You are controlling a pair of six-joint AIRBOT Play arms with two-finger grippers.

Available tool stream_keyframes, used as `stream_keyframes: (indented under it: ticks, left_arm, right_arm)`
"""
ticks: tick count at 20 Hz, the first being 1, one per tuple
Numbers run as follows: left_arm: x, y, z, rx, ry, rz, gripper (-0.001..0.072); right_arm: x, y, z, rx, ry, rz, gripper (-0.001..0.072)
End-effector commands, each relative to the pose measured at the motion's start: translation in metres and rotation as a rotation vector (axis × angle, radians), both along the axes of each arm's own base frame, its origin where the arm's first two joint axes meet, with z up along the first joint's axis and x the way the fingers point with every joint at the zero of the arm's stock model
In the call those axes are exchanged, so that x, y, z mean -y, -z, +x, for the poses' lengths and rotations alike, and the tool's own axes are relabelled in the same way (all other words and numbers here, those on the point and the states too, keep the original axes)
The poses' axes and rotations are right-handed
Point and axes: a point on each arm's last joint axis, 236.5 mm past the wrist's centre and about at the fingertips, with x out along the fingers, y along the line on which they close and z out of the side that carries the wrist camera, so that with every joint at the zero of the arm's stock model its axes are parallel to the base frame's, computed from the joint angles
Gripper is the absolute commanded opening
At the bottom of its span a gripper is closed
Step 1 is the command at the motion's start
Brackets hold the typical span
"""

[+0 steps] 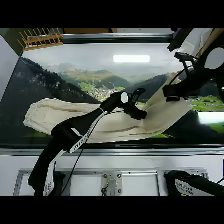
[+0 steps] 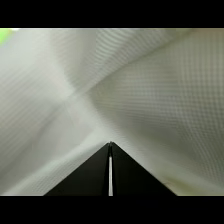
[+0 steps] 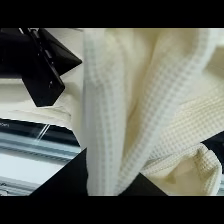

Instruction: Fold the clothes and pants, and hang the long-sleeved shirts on hangers.

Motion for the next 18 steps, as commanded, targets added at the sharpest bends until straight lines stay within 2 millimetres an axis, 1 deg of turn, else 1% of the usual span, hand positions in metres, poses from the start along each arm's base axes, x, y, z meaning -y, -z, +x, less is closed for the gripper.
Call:
stream_keyframes:
  ticks: [1, 3, 5, 7, 8, 9, 11, 14, 16, 18]
  left_arm:
    - [-0.056, -0.018, 0.050, 0.089, -0.071, 0.097, 0.0020]
    - [-0.104, -0.045, 0.090, 0.186, -0.127, 0.151, 0.0020]
    - [-0.156, -0.079, 0.126, 0.256, -0.216, 0.172, 0.0020]
    - [-0.211, -0.113, 0.154, 0.301, -0.317, 0.179, 0.0020]
    - [-0.235, -0.129, 0.163, 0.318, -0.360, 0.179, 0.0020]
    - [-0.261, -0.144, 0.171, 0.330, -0.408, 0.178, 0.0020]
    - [-0.305, -0.169, 0.179, 0.350, -0.486, 0.180, 0.0020]
    - [-0.356, -0.194, 0.180, 0.363, -0.568, 0.190, 0.0020]
    - [-0.381, -0.209, 0.180, 0.378, -0.614, 0.192, 0.0020]
    - [-0.397, -0.221, 0.179, 0.397, -0.646, 0.190, 0.0020]
  right_arm:
    - [-0.039, -0.004, -0.007, -0.001, -0.003, 0.014, 0.0017]
    - [-0.061, 0.000, -0.012, -0.013, -0.013, 0.021, 0.0017]
    - [-0.089, 0.004, -0.013, -0.007, -0.018, 0.041, 0.0017]
    - [-0.121, 0.013, -0.013, -0.012, -0.028, 0.074, 0.0017]
    - [-0.137, 0.019, -0.013, -0.016, -0.041, 0.090, 0.0017]
    - [-0.154, 0.025, -0.013, -0.017, -0.047, 0.107, 0.0017]
    - [-0.190, 0.041, -0.010, -0.015, -0.055, 0.143, 0.0017]
    - [-0.245, 0.075, -0.013, -0.040, -0.077, 0.194, 0.0017]
    - [-0.280, 0.098, -0.016, -0.054, -0.099, 0.237, 0.0018]
    - [-0.316, 0.121, -0.016, -0.048, -0.109, 0.294, 0.0056]
